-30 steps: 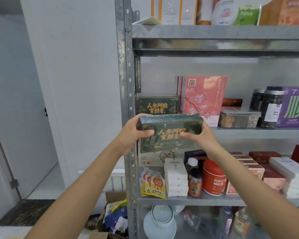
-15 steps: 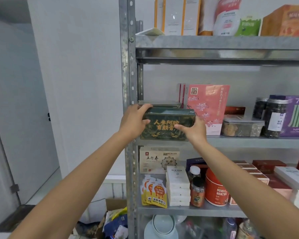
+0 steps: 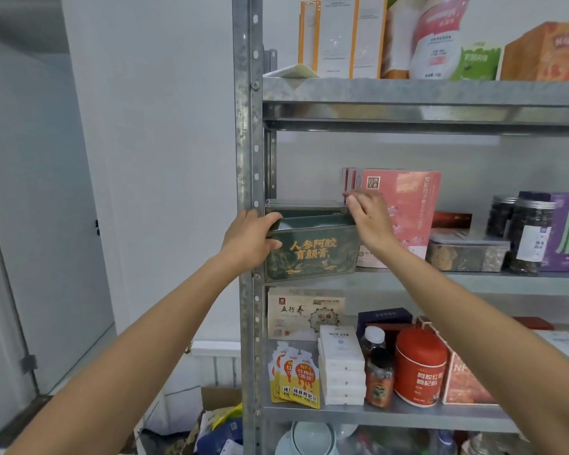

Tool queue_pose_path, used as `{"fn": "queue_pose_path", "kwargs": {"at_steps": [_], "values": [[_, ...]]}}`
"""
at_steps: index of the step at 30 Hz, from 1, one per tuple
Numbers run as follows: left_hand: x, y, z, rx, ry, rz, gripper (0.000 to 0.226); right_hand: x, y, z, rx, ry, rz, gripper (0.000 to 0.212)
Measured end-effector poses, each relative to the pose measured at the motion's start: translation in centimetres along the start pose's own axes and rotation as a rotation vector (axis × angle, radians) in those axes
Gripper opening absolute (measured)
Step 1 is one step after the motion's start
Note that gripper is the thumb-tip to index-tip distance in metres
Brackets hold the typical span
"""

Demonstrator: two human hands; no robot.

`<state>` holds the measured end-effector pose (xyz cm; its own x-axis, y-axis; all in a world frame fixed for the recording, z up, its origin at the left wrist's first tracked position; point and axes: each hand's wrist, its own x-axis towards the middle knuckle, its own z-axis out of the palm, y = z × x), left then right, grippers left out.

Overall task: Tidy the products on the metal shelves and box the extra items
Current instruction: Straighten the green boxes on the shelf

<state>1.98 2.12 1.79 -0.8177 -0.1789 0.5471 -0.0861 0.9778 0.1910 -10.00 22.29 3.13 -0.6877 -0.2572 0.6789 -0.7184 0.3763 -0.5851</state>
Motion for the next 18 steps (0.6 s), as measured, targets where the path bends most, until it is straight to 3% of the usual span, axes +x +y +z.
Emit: {"fn": "queue_pose_path", "kwargs": {"at_steps": [6, 14, 18], "values": [[-1.5, -0.5, -1.1, -0.12, 0.035, -0.084, 0.041, 3.5, -0.1, -0.4, -0.359, -0.214, 0.009, 0.035], [-3.0, -0.6, -3.2, -0.118, 0.189, -0.305, 0.041, 3.5, -1.6, 0.4, -0.78, -0.433, -0.023, 0.075], [-3.6, -1.0, -3.7, -0.087, 0.233, -0.334, 0.04, 3.1, -1.6, 1.3, -0.84, -0.486, 0.0, 0.057]]}}
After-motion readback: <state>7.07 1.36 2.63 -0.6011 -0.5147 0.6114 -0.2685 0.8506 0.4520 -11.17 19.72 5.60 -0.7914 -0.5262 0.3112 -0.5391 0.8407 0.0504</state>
